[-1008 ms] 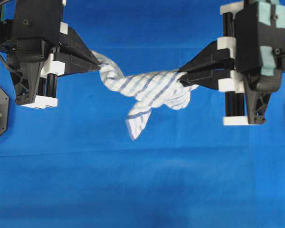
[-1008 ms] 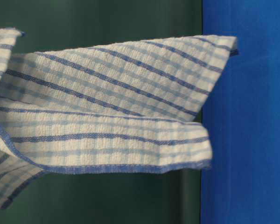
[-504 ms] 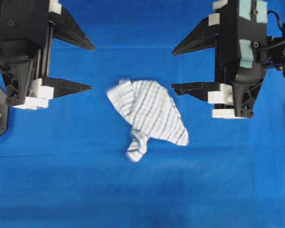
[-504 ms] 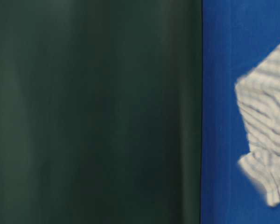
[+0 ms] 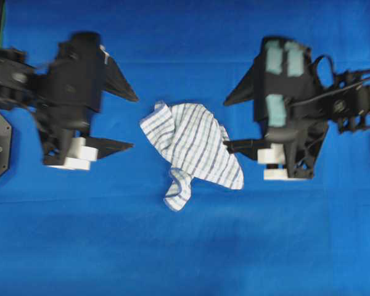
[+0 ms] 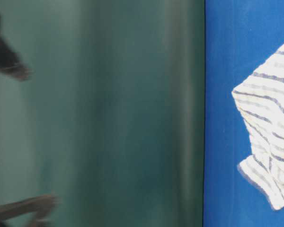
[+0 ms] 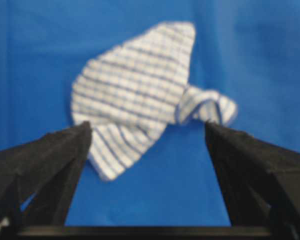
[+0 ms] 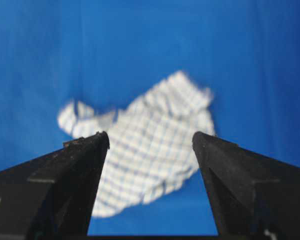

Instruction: Lift the towel with both arms.

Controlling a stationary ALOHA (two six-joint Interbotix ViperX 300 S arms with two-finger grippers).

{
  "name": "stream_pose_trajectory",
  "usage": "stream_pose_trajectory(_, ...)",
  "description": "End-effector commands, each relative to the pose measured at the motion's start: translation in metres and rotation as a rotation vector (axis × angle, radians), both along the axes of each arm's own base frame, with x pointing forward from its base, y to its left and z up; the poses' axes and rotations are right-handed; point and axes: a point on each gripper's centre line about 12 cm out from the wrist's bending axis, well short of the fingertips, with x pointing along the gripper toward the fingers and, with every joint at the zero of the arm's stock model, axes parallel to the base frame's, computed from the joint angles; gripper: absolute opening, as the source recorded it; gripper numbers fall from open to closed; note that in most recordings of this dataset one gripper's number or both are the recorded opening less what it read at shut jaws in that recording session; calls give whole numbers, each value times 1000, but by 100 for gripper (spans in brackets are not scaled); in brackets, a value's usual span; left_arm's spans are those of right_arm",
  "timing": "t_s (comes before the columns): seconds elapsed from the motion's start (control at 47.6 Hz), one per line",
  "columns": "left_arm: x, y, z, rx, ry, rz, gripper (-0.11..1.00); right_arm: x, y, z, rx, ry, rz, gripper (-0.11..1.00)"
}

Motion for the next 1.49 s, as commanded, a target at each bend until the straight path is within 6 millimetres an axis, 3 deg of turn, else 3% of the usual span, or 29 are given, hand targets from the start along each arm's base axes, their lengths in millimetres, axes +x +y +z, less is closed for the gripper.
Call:
stream_pose_trajectory(0.0,5,-1,-13,-5,-15,1,88,1,3,-17,20,4,-3,68)
stream_pose_trajectory(0.189,15,-5,-59,-6,5,-7,88,0,10,-72,70,51,-19,68)
stream_pose_trajectory(0.42,32,-26,-105,-6,10,-60,88,-3,20,-131,120,109,-26,68)
stream_pose_trajectory(0.651,49,-28,-162,2,109,-62,88,-2,25,-189,147,158,-19,68)
stream_pose_trajectory(0.798,55,-27,-193,7,150,-57,88,0,27,-208,159,161,-10,68)
stream_pose_trajectory(1.092,64,-22,-220,10,109,-47,89,3,24,-242,162,211,-21,68)
stream_pose_trajectory(1.343,64,-13,-235,11,144,-24,84,4,14,-246,163,221,-49,68)
stream_pose_trajectory(1.469,64,-9,-234,5,144,-9,70,5,11,-246,156,218,-48,65)
